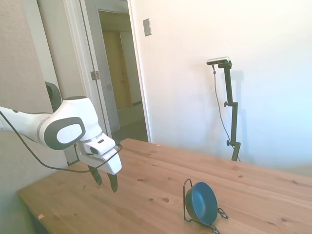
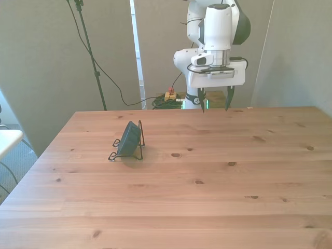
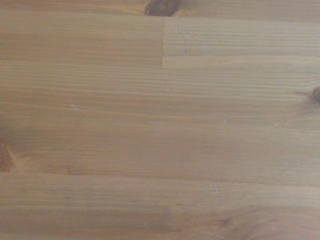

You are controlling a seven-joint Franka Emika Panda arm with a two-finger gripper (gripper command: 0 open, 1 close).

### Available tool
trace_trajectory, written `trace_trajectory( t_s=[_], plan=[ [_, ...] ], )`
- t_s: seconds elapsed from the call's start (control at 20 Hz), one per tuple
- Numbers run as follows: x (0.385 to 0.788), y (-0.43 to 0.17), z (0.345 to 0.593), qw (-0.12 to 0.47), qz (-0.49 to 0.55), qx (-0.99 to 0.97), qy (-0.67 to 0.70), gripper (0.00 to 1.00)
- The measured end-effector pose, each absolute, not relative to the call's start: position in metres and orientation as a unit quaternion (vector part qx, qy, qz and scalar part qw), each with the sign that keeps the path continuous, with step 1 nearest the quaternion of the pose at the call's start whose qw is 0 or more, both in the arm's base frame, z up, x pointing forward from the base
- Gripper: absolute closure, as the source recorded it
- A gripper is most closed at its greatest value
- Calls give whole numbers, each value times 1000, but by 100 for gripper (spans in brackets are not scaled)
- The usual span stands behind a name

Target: Unload the bowl

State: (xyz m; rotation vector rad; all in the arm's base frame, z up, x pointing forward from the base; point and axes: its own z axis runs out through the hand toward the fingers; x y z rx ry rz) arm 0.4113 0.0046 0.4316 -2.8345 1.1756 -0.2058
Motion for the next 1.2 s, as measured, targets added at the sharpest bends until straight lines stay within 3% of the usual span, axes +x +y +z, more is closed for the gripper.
trace_trajectory(
  t_s=[0.2, 0.9, 1.2],
  plan=[
    [413, -10, 436, 40, -69, -917, 391, 0],
    [411, -200, 509, 74, -90, -932, 344, 0],
    [432, -236, 506, 51, -86, -942, 322, 0]
  ],
)
